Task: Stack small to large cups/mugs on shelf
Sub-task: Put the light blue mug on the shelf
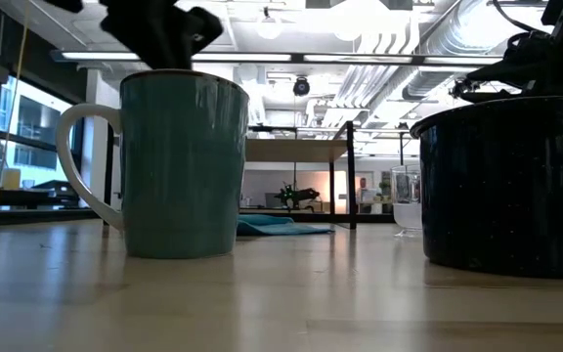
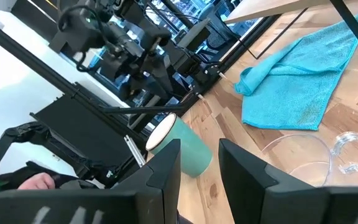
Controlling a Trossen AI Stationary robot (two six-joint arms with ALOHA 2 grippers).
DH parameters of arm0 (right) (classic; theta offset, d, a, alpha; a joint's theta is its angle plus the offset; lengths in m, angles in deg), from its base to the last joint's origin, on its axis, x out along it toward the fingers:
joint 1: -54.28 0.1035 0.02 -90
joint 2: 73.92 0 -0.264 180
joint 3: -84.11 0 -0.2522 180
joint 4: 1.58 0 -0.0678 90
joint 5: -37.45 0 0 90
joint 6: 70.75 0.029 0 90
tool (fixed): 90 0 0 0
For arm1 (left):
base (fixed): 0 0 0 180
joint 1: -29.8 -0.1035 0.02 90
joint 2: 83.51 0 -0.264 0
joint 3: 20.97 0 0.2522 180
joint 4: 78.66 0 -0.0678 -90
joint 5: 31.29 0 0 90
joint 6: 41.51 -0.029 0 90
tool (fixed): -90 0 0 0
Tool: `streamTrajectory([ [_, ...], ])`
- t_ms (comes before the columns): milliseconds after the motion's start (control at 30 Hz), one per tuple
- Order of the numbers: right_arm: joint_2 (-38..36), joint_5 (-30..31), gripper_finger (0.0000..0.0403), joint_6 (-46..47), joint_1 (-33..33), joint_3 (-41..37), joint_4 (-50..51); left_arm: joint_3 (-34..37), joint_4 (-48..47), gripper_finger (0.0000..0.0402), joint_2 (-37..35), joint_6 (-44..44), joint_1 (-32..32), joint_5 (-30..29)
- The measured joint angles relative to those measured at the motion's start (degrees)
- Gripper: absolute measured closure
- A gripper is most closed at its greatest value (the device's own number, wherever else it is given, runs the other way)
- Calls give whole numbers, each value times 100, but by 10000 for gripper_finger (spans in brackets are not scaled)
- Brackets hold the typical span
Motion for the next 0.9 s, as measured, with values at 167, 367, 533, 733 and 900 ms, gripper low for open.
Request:
streamTrajectory([
  [167, 0, 37, 302, -15, 0, 0, -2, -107, 407, 310, 16, -493, -163, 560],
  [367, 0, 64, 302, -122, 0, 2, -2, -109, 561, 304, 143, -640, -156, 606],
  [533, 0, 109, 302, -171, 0, 1, -9, -185, 521, 304, 565, -624, -117, 602],
  [733, 3, 109, 302, -168, 0, 0, -11, -603, 524, 304, 936, -737, -119, 646],
  [900, 3, 109, 302, -170, 0, 0, -11, -938, 330, 304, 1247, -930, -119, 646],
])
